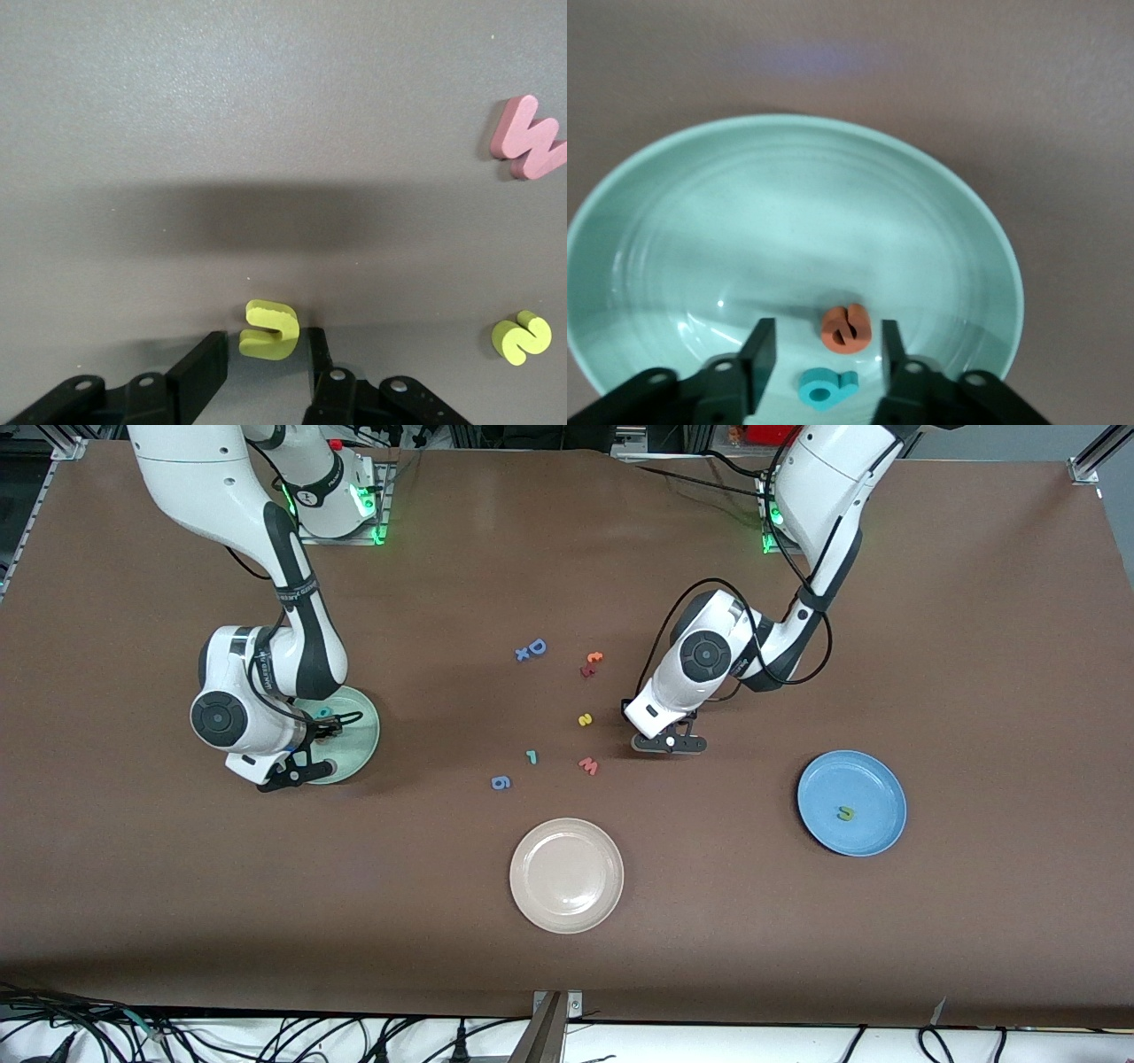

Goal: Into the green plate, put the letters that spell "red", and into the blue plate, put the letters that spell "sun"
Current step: 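Carry the e to the green plate while the left gripper reaches the yellow u, then grasp the yellow u with the left gripper while the right gripper releases the e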

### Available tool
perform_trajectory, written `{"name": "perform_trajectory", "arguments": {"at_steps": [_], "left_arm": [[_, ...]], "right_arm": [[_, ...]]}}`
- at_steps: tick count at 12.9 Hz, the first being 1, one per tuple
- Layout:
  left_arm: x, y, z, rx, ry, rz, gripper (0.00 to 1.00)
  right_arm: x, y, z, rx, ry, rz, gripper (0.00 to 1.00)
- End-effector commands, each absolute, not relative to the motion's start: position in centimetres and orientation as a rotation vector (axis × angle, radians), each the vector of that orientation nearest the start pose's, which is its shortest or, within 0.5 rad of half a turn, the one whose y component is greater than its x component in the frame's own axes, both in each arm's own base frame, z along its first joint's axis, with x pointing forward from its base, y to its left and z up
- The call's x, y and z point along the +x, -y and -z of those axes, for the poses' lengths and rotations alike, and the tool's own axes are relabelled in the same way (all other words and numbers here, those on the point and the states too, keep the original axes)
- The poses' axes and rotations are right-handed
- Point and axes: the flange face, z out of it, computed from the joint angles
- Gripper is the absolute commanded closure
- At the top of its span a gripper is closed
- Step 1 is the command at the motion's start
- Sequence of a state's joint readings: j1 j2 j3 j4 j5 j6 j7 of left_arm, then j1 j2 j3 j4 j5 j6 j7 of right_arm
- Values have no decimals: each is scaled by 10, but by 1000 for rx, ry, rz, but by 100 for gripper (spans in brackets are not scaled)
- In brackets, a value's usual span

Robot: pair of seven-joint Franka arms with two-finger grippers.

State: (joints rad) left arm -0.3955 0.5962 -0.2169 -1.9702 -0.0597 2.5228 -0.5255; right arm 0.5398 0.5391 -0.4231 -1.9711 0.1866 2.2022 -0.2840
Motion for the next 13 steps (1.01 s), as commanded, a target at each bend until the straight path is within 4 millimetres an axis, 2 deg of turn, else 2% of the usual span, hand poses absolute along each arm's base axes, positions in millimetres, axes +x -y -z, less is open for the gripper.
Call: {"name": "perform_trajectory", "arguments": {"at_steps": [1,3,5,7,9,12,13], "left_arm": [[499,350,-160,-3255,-9,-161,54],[500,350,-159,-3257,-14,-159,54],[502,348,-157,-3260,-15,-143,54],[504,344,-154,-3249,-37,-120,55],[507,341,-154,-3243,-35,-114,58],[513,337,-157,-3244,-25,-97,59],[513,337,-157,-3244,-25,-97,61]], "right_arm": [[589,-94,-225,-3103,469,-411,1],[596,-128,-243,-3131,341,-408,1],[594,-176,-250,-3140,242,-368,2],[594,-208,-252,-3048,40,-332,3],[593,-248,-247,-2992,-32,-288,5],[583,-309,-235,-3015,-183,-176,9],[576,-335,-226,-3031,-204,-155,12]]}}
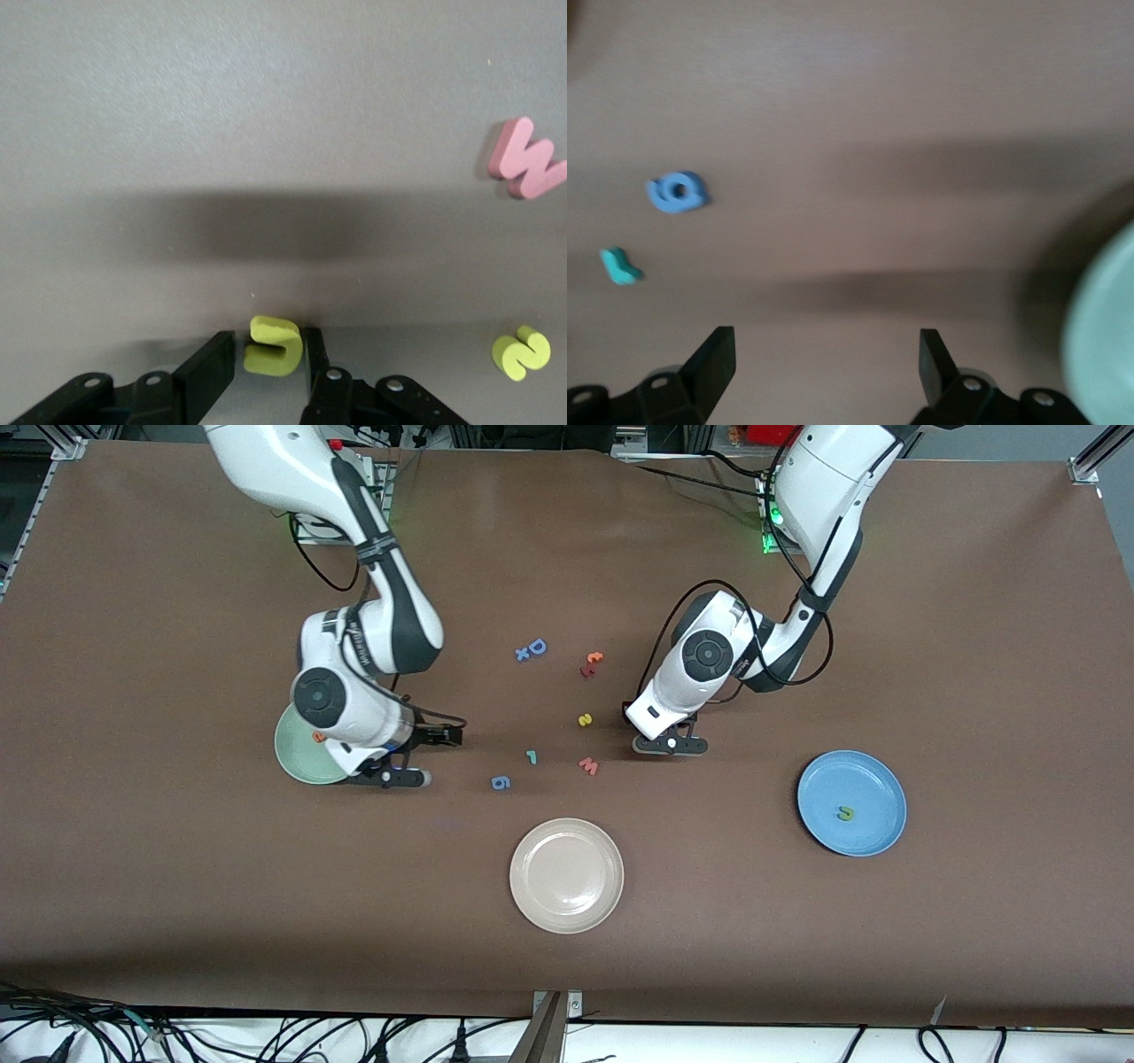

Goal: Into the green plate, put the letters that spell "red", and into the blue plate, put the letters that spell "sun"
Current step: 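Grasp the yellow u with the left gripper while the right gripper releases the e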

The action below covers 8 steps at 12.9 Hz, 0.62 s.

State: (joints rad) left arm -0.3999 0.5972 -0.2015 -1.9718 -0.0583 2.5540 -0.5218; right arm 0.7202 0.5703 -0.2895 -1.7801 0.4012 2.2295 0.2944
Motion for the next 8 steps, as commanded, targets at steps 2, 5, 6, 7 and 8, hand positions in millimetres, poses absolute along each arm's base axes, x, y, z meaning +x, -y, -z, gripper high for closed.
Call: {"name": "perform_trajectory", "arguments": {"at_steps": [2,5,6,7,8], "left_arm": [[513,337,-157,-3243,-27,-96,63],[513,336,-156,-3241,-33,-96,64],[513,336,-156,-3241,-31,-96,67],[513,337,-157,-3241,-31,-94,73],[513,337,-157,-3241,-31,-94,79]], "right_arm": [[569,-367,-211,-3037,-258,-99,16],[553,-409,-188,-3034,-295,-9,22],[554,-414,-188,-3021,-316,13,22],[556,-420,-184,-3021,-318,21,24],[556,-425,-184,-3015,-332,26,24]]}}
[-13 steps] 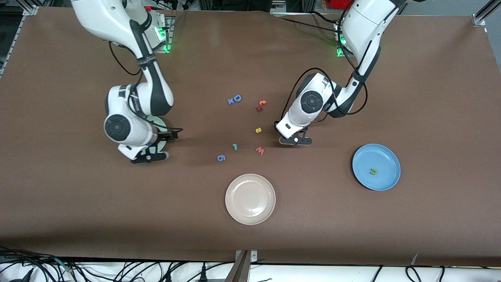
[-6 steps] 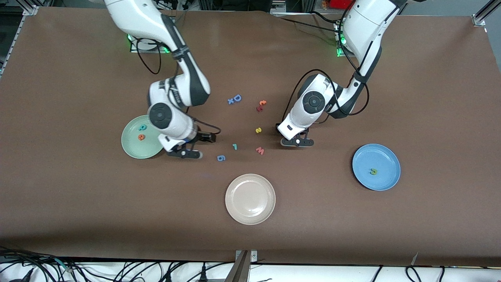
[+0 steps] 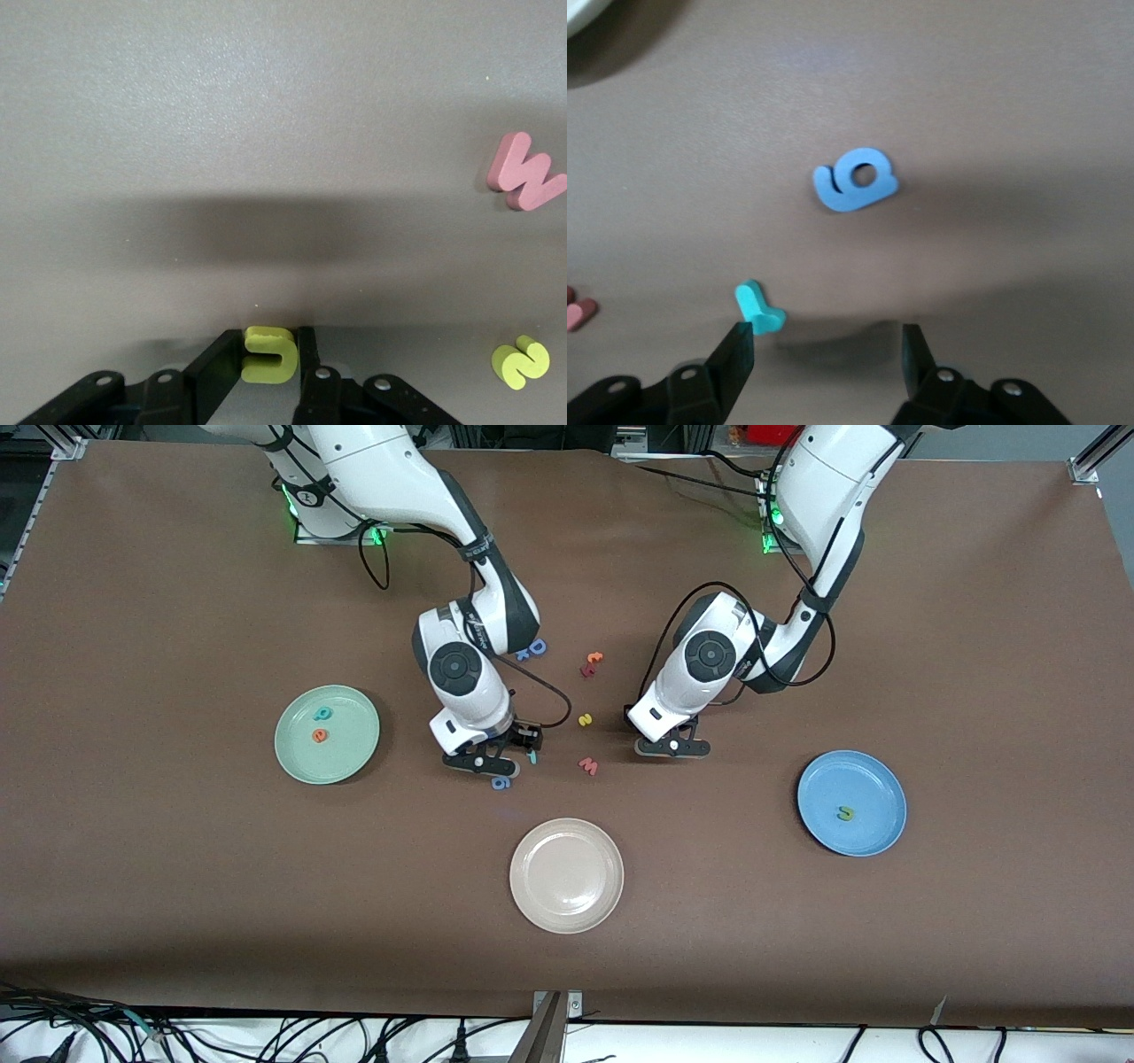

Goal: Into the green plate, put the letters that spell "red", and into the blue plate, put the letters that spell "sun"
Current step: 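Grasp the yellow u with the left gripper while the right gripper releases the e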

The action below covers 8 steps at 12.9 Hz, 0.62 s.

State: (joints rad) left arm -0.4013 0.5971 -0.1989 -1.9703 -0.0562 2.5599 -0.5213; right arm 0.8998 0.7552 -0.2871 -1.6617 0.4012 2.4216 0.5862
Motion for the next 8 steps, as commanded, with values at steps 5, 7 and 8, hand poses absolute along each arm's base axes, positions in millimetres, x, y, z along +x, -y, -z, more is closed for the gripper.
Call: {"name": "perform_trajectory", "arguments": {"at_steps": [5,7,8], "left_arm": [[523,328,-175,-3245,-3,-61,100],[536,305,-193,-3225,-62,-67,100],[546,285,-202,-3210,-106,-70,100]], "right_arm": [[555,-438,-176,-3017,-327,47,31],[548,-443,-166,-3031,-308,39,38],[547,-444,-165,-3032,-307,36,42]]}}
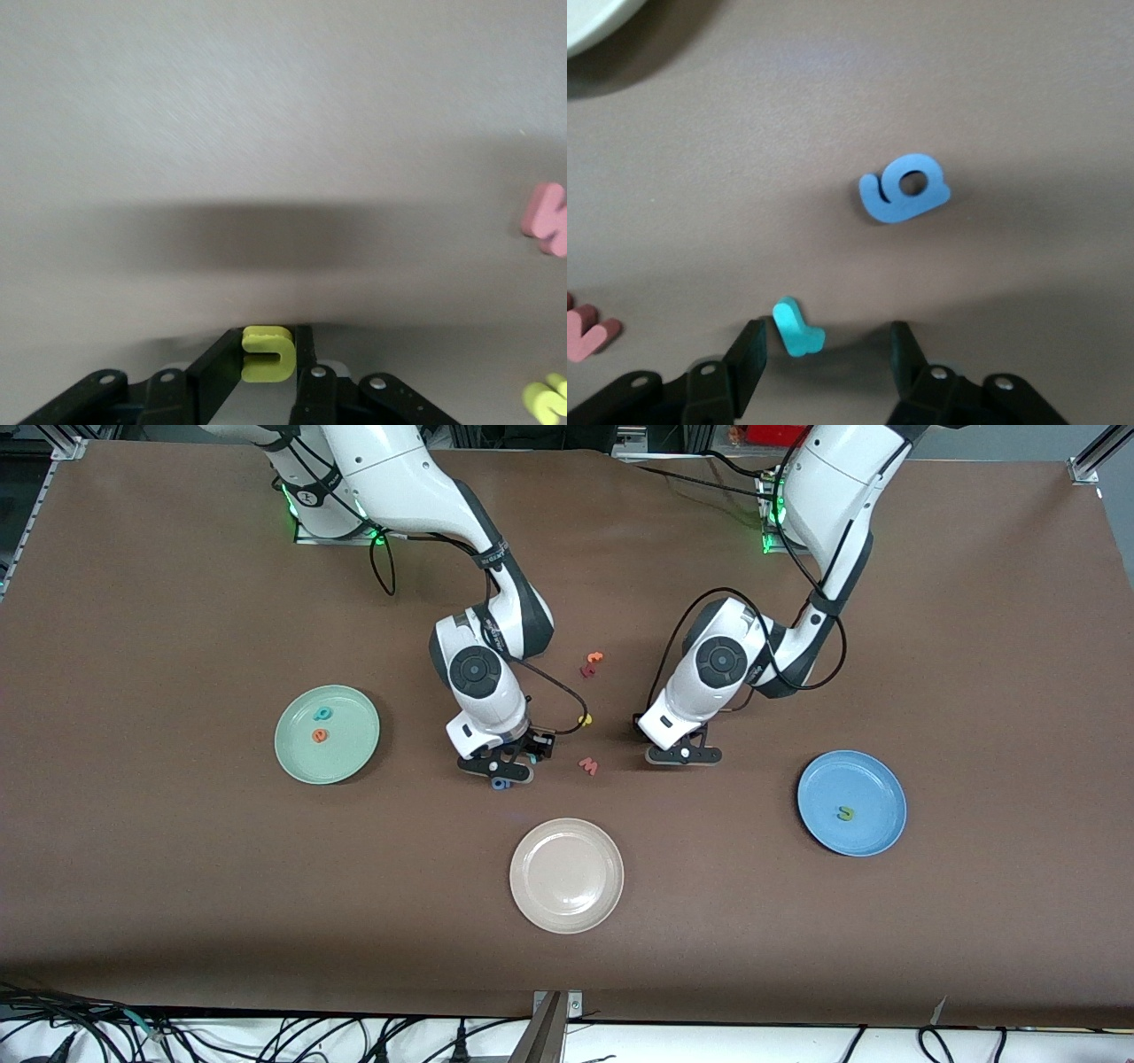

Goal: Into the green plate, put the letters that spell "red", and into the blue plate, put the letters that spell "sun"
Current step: 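Grasp the yellow u with the left gripper while the right gripper releases the e, then place the yellow u with the left gripper while the right gripper grasps the L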

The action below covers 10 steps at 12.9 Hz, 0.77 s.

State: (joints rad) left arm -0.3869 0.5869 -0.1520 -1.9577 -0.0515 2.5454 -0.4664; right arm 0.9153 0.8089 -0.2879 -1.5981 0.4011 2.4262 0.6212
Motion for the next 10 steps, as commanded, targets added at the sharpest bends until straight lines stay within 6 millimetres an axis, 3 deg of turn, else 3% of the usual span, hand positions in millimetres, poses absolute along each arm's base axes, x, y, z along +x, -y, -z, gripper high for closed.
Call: {"name": "perform_trajectory", "arguments": {"at_steps": [1,3,4,7,10], "left_arm": [[555,262,-209,-3197,-156,-94,100],[575,210,-222,-3172,-276,-99,100],[584,180,-223,-3150,-347,-107,100],[603,100,-226,-3086,-523,-90,100],[612,45,-220,-3061,-631,-90,99]], "right_arm": [[548,-444,-166,-3032,-294,40,44],[548,-444,-167,-3031,-296,41,62],[550,-443,-169,-3029,-296,46,65],[557,-445,-176,-3016,-298,69,65],[555,-446,-170,-3029,-283,71,65]]}}
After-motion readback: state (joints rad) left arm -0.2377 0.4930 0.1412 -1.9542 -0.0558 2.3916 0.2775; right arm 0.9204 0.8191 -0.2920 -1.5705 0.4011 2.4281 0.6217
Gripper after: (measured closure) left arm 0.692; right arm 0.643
